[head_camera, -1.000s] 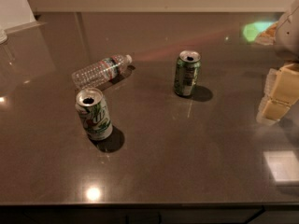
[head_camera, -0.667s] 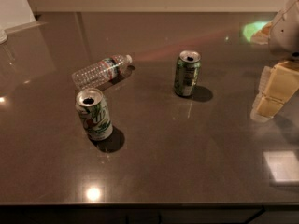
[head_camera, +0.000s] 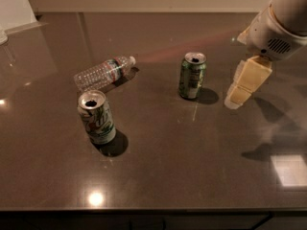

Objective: Move green can near 7up can

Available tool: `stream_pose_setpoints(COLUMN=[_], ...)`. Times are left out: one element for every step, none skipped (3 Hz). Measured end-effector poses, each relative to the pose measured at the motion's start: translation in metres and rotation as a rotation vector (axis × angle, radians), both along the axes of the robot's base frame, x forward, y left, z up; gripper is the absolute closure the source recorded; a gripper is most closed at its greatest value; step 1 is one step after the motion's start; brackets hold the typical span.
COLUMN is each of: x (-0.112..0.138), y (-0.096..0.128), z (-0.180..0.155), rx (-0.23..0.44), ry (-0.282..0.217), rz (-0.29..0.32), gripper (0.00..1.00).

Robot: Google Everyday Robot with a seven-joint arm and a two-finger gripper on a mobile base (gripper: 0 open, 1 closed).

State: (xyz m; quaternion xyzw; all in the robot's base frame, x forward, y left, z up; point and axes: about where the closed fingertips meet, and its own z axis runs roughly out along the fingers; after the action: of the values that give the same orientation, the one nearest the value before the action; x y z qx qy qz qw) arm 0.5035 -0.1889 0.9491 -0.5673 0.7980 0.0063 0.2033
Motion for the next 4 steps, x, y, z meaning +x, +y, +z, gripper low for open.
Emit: stream_pose_setpoints(x=[0.029,0.054,0.072,0.083], y=[0.009,0.020,0.034,0.049], z=[-0.008,-0.016,-0.023,-0.029], rx=[0.071,0.138,0.194,0.238], ry=[-0.025,-0.042,-0.033,-0.013], rz=[-0.017,-0.021,-0.012,0.006], gripper=[0.00,0.00,0.00,0.00])
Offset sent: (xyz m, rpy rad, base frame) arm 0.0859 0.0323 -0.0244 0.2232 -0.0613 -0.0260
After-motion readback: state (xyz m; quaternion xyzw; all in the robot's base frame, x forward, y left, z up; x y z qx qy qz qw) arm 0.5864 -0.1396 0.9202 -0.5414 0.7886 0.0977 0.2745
